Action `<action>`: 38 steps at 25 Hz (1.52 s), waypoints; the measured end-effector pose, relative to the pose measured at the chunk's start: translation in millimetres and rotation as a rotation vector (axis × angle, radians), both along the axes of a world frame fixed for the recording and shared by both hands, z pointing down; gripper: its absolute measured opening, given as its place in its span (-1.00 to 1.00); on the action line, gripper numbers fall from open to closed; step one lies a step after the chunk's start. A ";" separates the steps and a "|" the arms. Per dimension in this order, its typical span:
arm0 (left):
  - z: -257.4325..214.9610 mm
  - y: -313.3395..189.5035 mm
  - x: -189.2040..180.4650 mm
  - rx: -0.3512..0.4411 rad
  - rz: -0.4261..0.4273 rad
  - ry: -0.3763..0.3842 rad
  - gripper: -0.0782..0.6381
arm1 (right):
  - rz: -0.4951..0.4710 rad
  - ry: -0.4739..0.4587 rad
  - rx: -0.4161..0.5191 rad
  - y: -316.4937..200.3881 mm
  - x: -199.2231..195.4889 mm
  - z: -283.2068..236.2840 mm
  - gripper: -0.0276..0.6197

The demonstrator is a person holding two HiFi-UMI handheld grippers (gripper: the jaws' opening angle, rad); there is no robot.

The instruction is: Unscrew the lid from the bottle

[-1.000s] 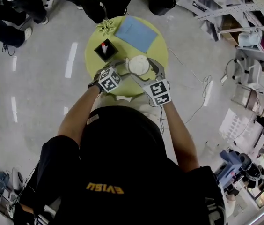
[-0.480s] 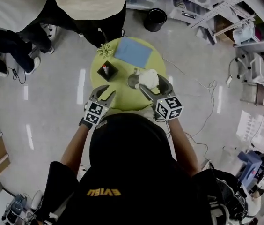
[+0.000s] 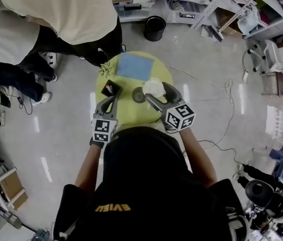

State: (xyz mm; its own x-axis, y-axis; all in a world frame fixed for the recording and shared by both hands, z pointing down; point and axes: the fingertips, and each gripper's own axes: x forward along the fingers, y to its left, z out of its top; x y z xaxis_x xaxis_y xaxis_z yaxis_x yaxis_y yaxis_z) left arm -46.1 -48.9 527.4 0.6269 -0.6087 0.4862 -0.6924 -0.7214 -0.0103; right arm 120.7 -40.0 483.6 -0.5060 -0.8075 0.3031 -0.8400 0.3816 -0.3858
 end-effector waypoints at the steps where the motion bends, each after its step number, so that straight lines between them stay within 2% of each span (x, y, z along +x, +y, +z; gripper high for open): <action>1: -3.7 -2.5 2.9 0.007 0.003 0.005 -0.73 | -0.001 -0.002 0.003 -0.6 0.3 -2.3 0.31; 14: -5.3 -2.7 -6.8 0.005 -0.028 0.009 -0.73 | 0.014 -0.027 0.042 -14.5 3.1 -23.3 0.29; 22: -10.8 -14.5 -1.4 0.011 -0.029 0.031 -0.73 | -0.014 -0.062 -0.010 -26.4 -15.5 -9.7 0.27; 29: -11.1 -15.5 -3.7 -0.001 -0.062 0.057 -0.73 | -0.025 -0.073 -0.027 -27.8 -18.4 -4.9 0.26; 38: -13.4 -15.2 -3.9 0.013 -0.058 0.054 -0.73 | -0.031 -0.085 -0.014 -30.2 -21.8 -10.7 0.26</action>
